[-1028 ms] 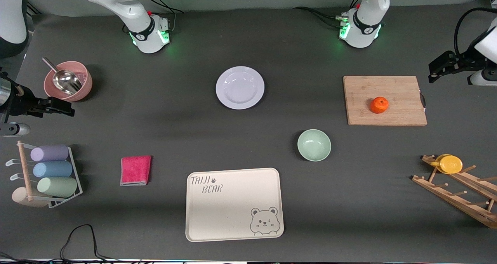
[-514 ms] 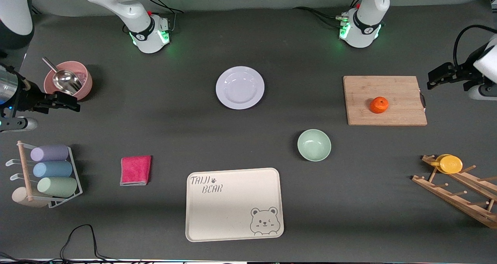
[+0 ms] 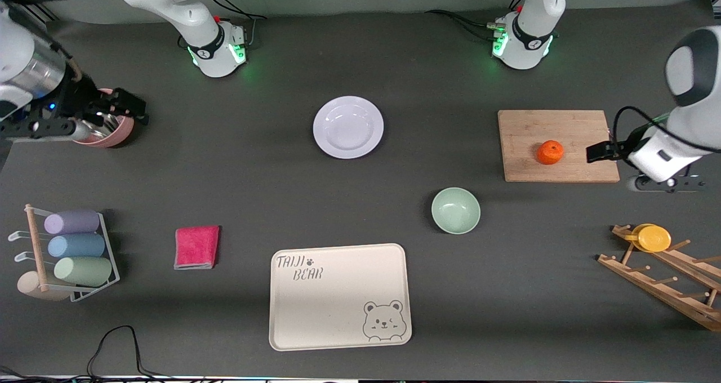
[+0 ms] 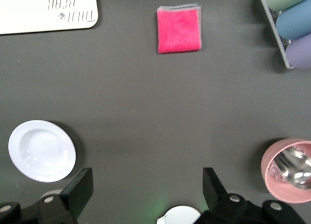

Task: Place orange and plate with both arms
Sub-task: 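Reach the left gripper down and grasp the orange on the cutting board, then carry the orange to the white plate while the right gripper approaches the plate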

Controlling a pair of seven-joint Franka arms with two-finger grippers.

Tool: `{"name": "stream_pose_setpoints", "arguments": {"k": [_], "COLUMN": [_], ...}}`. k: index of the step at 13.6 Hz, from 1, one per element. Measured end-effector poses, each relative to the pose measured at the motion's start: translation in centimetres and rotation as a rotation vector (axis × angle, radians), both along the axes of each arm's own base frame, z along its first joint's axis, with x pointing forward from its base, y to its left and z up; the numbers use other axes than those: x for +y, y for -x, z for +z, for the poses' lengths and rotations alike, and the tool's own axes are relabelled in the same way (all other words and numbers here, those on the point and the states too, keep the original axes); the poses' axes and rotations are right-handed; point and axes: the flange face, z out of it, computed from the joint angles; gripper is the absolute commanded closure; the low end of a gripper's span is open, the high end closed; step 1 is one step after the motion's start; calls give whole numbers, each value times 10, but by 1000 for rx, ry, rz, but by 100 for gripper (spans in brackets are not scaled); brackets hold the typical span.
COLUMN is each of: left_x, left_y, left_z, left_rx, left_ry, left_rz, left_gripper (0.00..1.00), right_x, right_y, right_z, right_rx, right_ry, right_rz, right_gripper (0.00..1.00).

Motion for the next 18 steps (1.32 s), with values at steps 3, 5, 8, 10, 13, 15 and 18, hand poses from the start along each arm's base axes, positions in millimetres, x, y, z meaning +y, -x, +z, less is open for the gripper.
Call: {"name": "stream_pose_setpoints", "arguments": {"k": [3,5,8,10,13,15,18], "left_x": [0,-3,-6,-6,-7,-7,-7], "left_y": [28,56,91,105,122,130,134], "left_z": [-83,-132,-173,-187,-202,-210,-216], "left_rx": [-59,-100,-82,-76,-77,-85,-75], "left_ry": [-2,-2,-1,0,0,-1,-1], "left_rz": [12,9,4,4,3,3,3], "left_gripper": [0,0,0,0,0,11,100], "right_x": [8,10,11,10,2,-4,-1], "right_y": [38,61,83,87,90,91,99], "right_z": [-1,-14,-31,-43,-71,-95,-142], "right_rx": [-34,-48,-43,-11,66,95,109], "right_ry": [-16,-24,-30,-68,-218,-309,-464], "right_rz": [-18,-15,-4,-18,-46,-30,-11], "right_gripper": [0,0,0,0,0,0,0]}}
